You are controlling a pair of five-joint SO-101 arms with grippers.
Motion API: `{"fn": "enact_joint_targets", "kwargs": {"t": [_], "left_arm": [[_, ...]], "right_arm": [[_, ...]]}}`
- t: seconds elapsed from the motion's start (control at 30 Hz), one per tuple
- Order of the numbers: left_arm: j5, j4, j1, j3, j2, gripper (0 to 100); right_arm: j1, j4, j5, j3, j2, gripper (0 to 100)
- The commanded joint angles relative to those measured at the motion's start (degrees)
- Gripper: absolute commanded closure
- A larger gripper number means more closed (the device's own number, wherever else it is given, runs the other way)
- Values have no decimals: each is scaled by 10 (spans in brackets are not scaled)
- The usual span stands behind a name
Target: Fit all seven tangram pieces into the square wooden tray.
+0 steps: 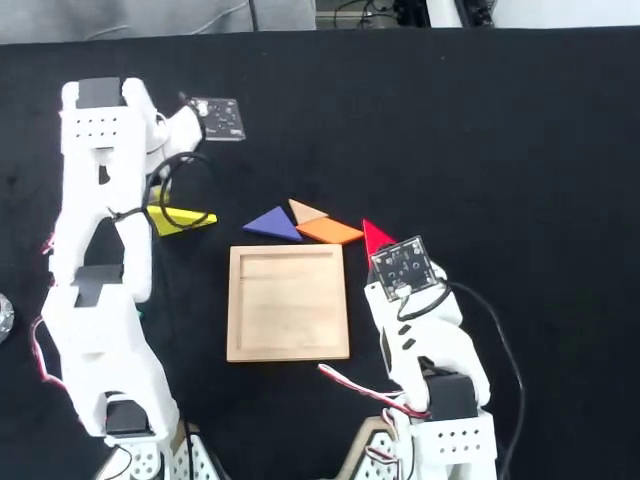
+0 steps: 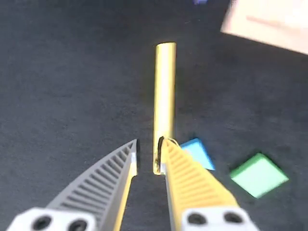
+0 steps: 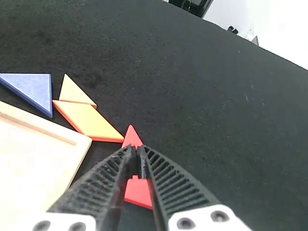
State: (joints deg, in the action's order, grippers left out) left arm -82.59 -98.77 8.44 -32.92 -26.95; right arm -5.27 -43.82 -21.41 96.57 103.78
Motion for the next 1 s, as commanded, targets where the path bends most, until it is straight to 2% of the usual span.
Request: {"fn": "enact_joint_targets", "kwargs": {"t": [0.0, 0.17, 0.33, 0.4, 0.63, 0.77, 0.9, 0.97], "left_arm": [[-23, -19, -22, 26, 55, 902], [-72, -20, -35, 151, 129, 905], [-202, -11, -13, 316, 244, 905], [-228, 36, 3, 366, 256, 906], [-194, 261, 43, 487, 248, 906], [-185, 339, 52, 502, 223, 906], [-105, 410, 50, 487, 193, 906], [-58, 415, 43, 477, 183, 906]], "right_arm": [[7, -2, -8, 0, 42, 986], [7, -2, -8, 0, 42, 986], [7, -2, -8, 0, 42, 986], [7, -2, -8, 0, 42, 986], [7, -2, -8, 0, 42, 986], [7, -2, -8, 0, 42, 986], [7, -2, -8, 0, 42, 986], [7, -2, -8, 0, 42, 986]]}}
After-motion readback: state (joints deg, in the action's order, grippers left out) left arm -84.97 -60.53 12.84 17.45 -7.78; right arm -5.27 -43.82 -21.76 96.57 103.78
